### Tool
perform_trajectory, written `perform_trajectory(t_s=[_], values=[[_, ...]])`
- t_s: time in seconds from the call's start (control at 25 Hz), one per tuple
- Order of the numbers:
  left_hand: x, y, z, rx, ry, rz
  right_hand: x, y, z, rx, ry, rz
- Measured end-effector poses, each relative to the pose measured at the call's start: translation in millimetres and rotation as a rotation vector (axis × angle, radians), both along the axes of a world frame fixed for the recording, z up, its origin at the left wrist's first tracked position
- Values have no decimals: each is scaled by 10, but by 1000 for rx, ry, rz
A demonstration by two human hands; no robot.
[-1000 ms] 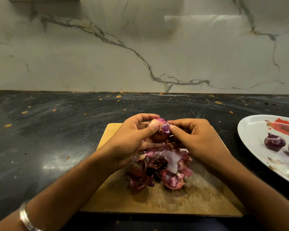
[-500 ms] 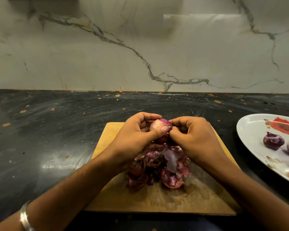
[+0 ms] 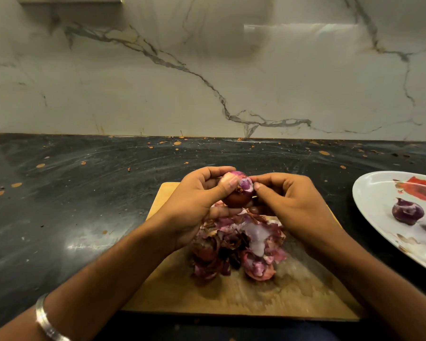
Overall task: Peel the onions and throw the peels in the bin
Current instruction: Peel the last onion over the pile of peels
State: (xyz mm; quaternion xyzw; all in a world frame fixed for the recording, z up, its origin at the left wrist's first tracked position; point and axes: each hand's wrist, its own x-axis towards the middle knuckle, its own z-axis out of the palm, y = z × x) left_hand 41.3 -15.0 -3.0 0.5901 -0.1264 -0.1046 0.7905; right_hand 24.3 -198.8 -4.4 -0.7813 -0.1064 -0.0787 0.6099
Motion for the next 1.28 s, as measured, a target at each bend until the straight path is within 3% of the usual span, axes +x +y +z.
perform_trajectory(t_s=[0.12,0.32,0.52,0.68,0.92,1.08,1.28], values=[[7,14,11,-21,7,-31,-7,-31,32,196,130,53],[-3,3,-8,27,-3,-31,-5,-14,47,162,194,47],[10,40,1,50,-18,-77,-38,-32,97,30,105,65],[14,22,-20,81,-47,-75,-45,-14,68,-167,-41,-69],[16,20,-22,76,-50,-86,-62,52,56,-201,-142,-171],[11,25,-2,17,-33,-128,-36,0,66,-116,-101,-154],[41,53,-2,6,-14,-110,-29,1,68,158,100,-8]])
